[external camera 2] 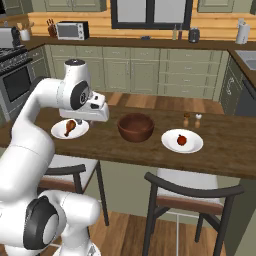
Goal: Pick the chicken drumstick and tomato from their plates and place them in the bowl. Then put the bowl in the fridge.
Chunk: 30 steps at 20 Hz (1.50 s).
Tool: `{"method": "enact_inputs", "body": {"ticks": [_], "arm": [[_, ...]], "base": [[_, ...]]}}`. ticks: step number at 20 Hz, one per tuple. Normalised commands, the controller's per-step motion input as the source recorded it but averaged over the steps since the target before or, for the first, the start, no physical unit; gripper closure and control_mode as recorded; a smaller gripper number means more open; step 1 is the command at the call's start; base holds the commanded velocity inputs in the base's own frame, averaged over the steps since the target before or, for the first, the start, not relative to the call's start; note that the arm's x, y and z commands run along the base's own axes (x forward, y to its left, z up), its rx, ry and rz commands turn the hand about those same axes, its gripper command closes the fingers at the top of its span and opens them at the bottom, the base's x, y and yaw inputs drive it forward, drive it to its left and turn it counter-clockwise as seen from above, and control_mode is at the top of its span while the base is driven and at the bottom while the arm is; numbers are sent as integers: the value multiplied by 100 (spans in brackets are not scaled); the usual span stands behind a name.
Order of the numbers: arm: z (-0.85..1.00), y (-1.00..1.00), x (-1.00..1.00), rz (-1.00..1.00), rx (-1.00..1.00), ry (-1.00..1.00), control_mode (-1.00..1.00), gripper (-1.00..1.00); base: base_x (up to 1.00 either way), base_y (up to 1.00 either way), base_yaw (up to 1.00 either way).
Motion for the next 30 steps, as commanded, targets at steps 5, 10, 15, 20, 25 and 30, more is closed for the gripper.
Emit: {"method": "enact_inputs", "body": {"ticks": [5, 10, 15, 20, 25, 30], "arm": [[-18, 18, -13, 0, 1, 2, -100, -100], [-41, 86, 4, -1, 1, -3, -100, -100], [-6, 99, 47, 0, -2, -7, -100, -100], [-14, 95, 91, 5, 1, 0, -100, -100], [-27, 82, 100, 7, 10, 4, -100, -100], [-38, 5, 85, 9, 2, 12, -100, -100]], "base": [[0, 0, 0], [0, 0, 0], [0, 0, 0], [0, 0, 0], [0, 0, 0], [0, 0, 0]]}}
